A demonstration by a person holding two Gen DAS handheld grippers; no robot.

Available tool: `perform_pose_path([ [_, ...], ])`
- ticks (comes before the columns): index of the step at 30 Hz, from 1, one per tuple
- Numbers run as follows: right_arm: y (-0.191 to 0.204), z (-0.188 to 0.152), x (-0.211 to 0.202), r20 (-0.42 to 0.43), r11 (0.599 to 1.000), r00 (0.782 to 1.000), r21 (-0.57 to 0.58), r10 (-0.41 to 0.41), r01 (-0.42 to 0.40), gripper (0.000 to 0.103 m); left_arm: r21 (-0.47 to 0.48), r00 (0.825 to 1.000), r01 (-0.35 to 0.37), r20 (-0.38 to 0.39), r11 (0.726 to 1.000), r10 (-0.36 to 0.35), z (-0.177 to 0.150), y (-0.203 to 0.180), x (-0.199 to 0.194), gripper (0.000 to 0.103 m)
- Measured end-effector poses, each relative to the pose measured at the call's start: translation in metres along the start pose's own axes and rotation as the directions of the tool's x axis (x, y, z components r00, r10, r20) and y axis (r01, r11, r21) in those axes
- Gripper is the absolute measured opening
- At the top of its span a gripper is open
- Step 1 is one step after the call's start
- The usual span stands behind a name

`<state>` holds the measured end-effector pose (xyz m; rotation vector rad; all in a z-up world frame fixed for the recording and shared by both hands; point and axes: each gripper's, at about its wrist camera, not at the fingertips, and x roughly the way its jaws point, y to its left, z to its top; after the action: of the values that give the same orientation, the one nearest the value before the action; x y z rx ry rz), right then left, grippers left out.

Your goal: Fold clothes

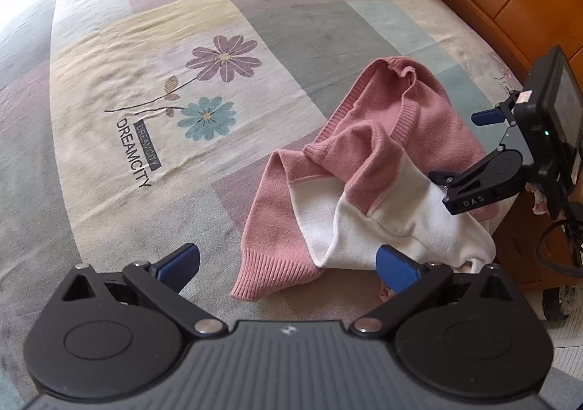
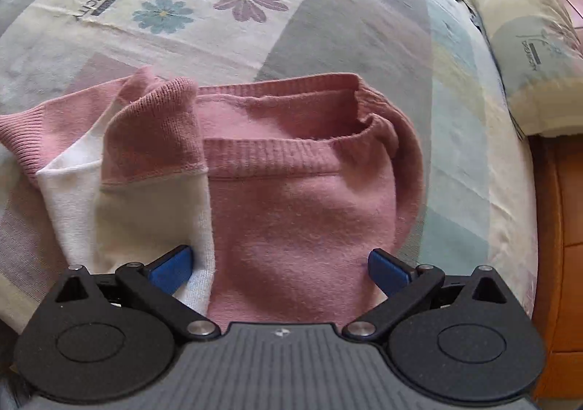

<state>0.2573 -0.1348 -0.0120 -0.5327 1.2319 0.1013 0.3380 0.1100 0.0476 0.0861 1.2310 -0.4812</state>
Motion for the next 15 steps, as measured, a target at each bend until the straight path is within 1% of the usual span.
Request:
perform_pose_path([
  [1, -0.008, 0.001, 0.004, -0.031, 0.999, 0.999, 0.036, -0.017, 0.018, 0.103, 0.010, 1.000, 0.008, 0.003, 1.000, -0.008, 0.002, -0.003, 0.000, 0.102],
  [4, -0.017, -0.003, 0.009, -0.056, 0.996, 0.998, 0.084, 0.001, 0.004, 0.103, 0.032, 0.999, 0.049, -0.007, 0.998, -0.049, 0.010, -0.012, 0.005, 0.102],
  [7, -0.026, -0.006, -0.005, -0.006, 0.989, 0.998, 0.135, 0.060, -0.059, 0.103, 0.059, 0.999, 0.036, -0.039, 0.998, -0.033, 0.019, -0.026, 0.018, 0.102],
  [8, -0.029, -0.008, -0.010, 0.011, 0.983, 0.995, 0.153, 0.099, -0.099, 0.103, 0.065, 0.998, 0.029, -0.052, 0.997, -0.026, 0.022, -0.030, 0.023, 0.101],
  [10, -0.038, -0.011, -0.016, 0.042, 0.966, 0.980, 0.163, 0.195, -0.200, 0.103, 0.053, 0.997, 0.011, -0.081, 0.999, -0.007, 0.027, -0.038, 0.029, 0.101],
  [13, -0.053, -0.015, -0.022, 0.078, 0.938, 0.946, 0.126, 0.315, -0.322, 0.103, 0.006, 0.995, -0.011, -0.102, 1.000, 0.011, 0.033, -0.044, 0.035, 0.101],
  [15, -0.066, -0.018, -0.027, 0.093, 0.909, 0.913, 0.098, 0.397, -0.405, 0.103, -0.037, 0.994, -0.016, -0.104, 0.999, 0.012, 0.036, -0.045, 0.040, 0.101],
])
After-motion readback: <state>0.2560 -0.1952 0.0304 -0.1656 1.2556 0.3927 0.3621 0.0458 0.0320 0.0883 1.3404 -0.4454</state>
